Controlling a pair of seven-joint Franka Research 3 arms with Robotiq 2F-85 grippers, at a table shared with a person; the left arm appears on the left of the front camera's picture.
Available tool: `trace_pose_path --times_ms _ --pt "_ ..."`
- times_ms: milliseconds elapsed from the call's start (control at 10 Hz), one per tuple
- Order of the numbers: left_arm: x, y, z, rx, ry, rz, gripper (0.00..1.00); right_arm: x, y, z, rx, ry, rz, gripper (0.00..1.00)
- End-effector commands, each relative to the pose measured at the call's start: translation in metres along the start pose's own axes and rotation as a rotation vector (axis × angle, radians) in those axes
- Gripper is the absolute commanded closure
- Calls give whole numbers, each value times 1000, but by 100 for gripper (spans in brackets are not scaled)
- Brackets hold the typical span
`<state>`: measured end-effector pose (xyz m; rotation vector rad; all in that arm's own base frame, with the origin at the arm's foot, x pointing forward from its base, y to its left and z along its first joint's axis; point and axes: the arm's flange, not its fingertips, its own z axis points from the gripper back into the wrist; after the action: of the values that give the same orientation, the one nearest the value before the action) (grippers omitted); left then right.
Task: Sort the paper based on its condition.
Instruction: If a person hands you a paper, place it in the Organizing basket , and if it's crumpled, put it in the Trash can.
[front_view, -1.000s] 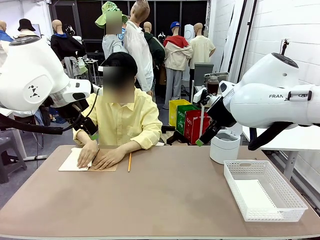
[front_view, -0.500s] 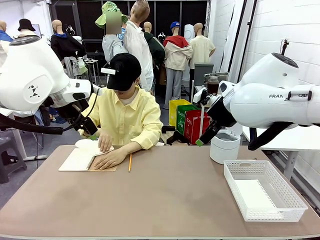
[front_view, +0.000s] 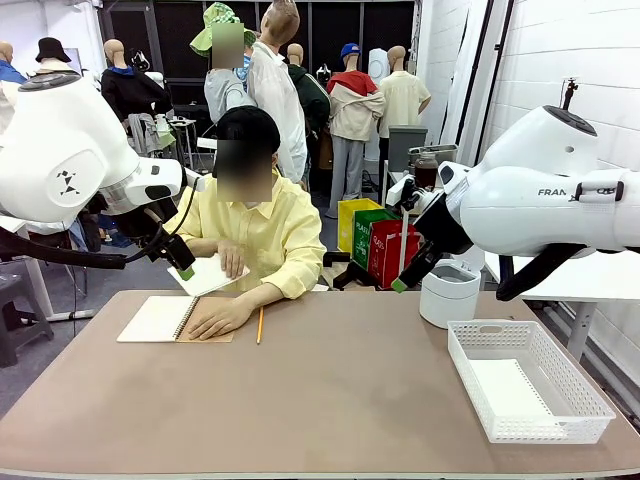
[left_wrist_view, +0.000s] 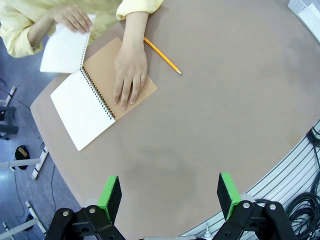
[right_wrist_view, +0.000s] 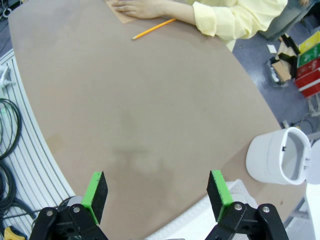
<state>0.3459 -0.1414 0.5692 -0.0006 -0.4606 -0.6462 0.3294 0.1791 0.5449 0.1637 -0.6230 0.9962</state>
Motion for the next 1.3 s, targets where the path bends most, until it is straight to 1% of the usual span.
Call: trace_pose_path --times_ms 0,1200 --pt "0 1 1 -2 -2 0 0 3 -1 0 10 10 4 0" --pt "0 1 1 -2 -2 0 0 3 -1 0 10 10 4 0"
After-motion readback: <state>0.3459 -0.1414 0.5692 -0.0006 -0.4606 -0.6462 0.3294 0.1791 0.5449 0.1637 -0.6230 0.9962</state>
